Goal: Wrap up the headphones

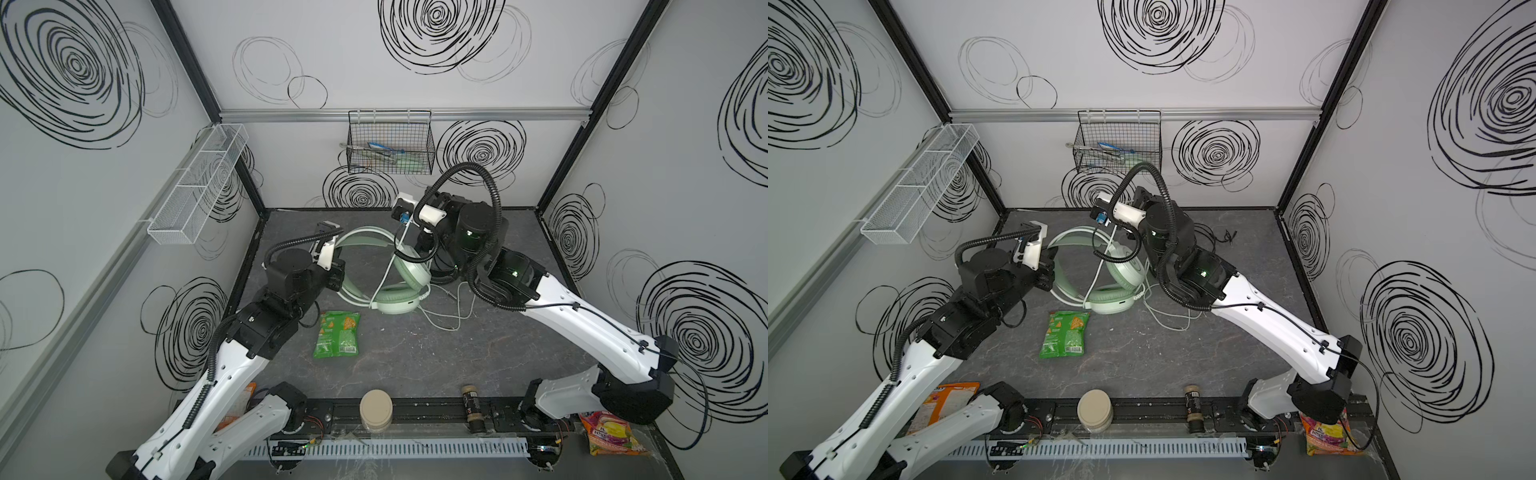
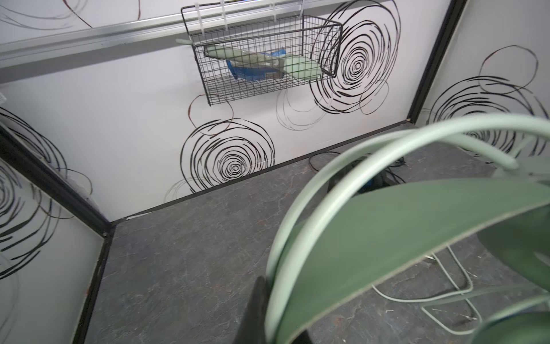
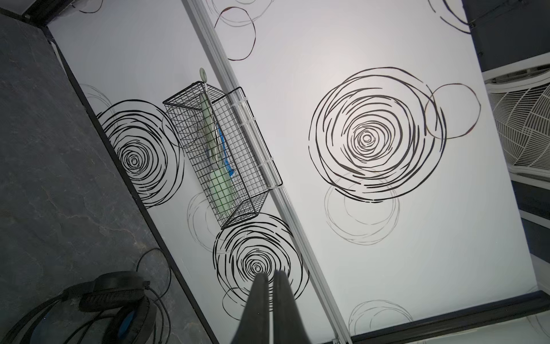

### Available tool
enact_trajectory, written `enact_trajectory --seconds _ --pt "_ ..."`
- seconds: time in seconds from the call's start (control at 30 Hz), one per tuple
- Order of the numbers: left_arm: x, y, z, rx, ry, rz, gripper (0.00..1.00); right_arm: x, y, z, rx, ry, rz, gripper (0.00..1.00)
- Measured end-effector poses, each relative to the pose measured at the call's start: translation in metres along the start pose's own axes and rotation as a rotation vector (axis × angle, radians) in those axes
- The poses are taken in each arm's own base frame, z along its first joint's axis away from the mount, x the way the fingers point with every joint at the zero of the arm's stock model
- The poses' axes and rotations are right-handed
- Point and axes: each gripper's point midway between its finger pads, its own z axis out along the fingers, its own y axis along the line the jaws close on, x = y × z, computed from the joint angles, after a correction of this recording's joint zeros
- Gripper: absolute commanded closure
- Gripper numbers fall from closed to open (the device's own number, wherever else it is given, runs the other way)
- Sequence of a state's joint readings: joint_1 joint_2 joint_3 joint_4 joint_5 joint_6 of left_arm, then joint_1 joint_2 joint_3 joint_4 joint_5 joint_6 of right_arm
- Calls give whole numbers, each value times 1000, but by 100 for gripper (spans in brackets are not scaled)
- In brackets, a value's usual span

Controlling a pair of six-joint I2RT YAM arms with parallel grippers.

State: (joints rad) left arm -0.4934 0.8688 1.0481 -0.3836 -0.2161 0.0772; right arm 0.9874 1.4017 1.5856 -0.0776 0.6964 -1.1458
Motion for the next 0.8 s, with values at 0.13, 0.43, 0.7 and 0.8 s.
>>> enact_trajectory --seconds 0.13,0.43,0.7,0.8 --pt "1 6 -2 -54 16 60 100 -5 6 -1 -2 -6 -44 100" --pt "-14 3 -8 -123 7 216 100 -4 3 2 33 18 -128 100" --pt "-18 0 -12 -194 18 363 100 -9 9 11 23 21 -197 100" --pt "-22 3 -14 -225 15 371 100 -11 7 15 28 19 -208 100"
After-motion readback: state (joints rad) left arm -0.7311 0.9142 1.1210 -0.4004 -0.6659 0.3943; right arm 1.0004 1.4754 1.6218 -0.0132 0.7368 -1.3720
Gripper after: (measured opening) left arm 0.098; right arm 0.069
